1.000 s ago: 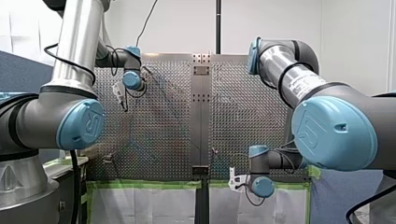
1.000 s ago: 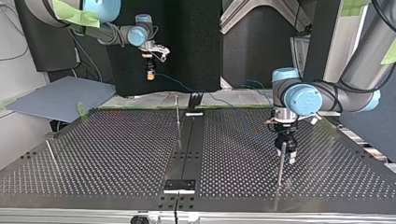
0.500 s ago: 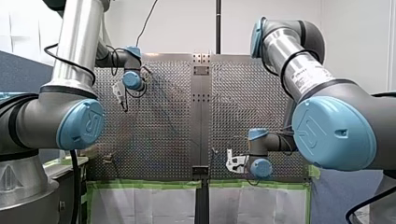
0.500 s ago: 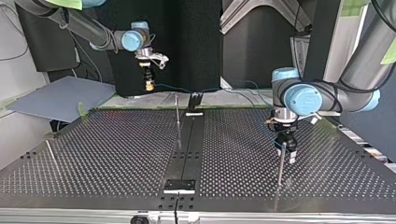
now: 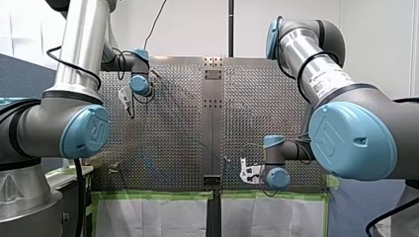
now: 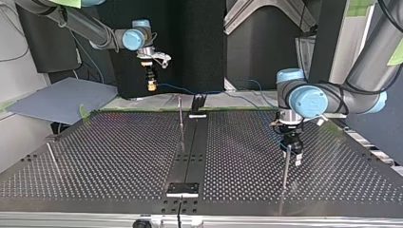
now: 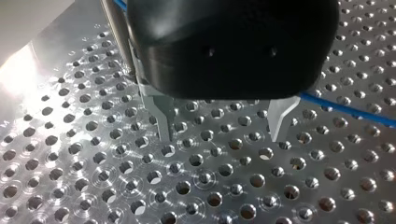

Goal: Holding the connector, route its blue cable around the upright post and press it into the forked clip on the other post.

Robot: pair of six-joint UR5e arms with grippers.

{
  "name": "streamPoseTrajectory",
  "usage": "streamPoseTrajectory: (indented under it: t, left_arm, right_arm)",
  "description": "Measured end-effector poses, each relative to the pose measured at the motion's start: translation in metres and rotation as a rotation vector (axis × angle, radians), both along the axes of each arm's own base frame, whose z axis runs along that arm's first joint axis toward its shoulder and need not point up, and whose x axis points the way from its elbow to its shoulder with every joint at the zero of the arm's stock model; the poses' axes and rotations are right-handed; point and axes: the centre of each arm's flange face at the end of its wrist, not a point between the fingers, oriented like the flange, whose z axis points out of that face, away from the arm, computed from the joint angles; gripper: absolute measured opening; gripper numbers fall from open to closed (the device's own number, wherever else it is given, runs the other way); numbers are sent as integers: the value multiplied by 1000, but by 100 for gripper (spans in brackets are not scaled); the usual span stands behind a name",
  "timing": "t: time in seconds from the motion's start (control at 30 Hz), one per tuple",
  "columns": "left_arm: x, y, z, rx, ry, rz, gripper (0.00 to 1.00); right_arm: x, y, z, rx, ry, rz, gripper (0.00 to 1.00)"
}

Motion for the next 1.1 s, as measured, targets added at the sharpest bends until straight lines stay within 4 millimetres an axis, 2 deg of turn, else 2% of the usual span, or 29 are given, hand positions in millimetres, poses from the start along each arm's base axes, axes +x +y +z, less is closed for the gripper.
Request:
streamPoseTrajectory:
  t: [0.73,1.1]
  left_arm:
    - [-2,1,-4,-117,14,-8,99]
    - [14,-5,-40,-197,39,-74,99]
  right_arm:
    - [-3,4,-4,15,33,2,0]
    - [-3,4,-4,14,32,2,0]
